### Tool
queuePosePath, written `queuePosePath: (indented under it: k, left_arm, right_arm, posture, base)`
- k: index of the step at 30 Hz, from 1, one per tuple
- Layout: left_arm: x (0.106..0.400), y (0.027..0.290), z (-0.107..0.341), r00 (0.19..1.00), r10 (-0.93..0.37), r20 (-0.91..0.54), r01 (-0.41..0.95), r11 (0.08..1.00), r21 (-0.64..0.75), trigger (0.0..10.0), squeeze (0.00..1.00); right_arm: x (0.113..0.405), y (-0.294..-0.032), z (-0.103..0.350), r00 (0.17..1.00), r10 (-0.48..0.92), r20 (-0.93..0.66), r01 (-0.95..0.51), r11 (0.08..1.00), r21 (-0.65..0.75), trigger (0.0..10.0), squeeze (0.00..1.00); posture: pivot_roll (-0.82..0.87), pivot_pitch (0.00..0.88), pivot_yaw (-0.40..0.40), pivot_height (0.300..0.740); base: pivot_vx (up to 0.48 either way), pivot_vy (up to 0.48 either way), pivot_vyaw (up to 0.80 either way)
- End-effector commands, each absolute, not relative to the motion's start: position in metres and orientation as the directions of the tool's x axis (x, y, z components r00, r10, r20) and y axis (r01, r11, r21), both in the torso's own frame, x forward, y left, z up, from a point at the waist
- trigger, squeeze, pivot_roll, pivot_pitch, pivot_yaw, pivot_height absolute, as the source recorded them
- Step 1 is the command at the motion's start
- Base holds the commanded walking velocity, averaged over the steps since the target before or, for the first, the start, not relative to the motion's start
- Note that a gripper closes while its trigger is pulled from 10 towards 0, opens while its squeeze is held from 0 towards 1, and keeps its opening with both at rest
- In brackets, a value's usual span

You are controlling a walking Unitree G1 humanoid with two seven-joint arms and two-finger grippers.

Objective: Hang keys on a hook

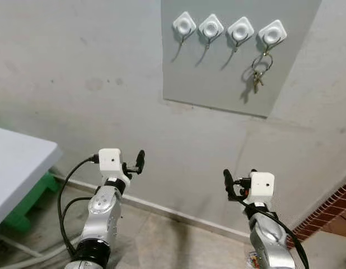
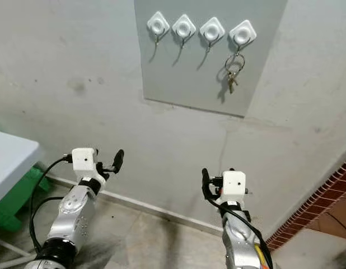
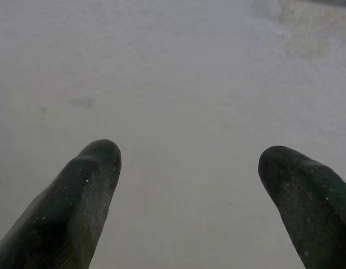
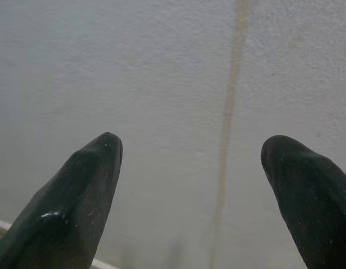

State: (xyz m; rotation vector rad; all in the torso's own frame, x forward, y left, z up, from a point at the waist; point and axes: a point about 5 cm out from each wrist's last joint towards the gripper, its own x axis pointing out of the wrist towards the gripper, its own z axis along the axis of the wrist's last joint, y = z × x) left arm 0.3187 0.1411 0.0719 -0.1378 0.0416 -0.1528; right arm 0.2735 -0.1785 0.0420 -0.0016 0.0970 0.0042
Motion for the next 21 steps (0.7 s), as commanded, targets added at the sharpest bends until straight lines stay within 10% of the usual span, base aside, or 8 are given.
queuePosePath:
  k: [1,21]
  left_arm:
    - [0.3195,0.1455,0.0716,0.988,-0.149,-0.034,0.143,0.981,-0.132,10.0,0.00]
    - [0.3174,0.1456,0.0705,0.989,-0.147,-0.019,0.144,0.982,-0.123,10.0,0.00]
  right_arm:
    - [0.2771,-0.1739,0.0461,0.996,0.018,-0.084,-0.017,1.000,0.011,10.0,0.00]
    - [0.2829,-0.1782,0.0509,0.996,0.036,-0.076,-0.037,0.999,-0.005,10.0,0.00]
  posture:
    - [0.03,0.000,0.034,0.740]
    - [0.05,0.000,0.008,0.740]
  base:
    - [0.000,0.000,0.80]
    - [0.000,0.000,0.80]
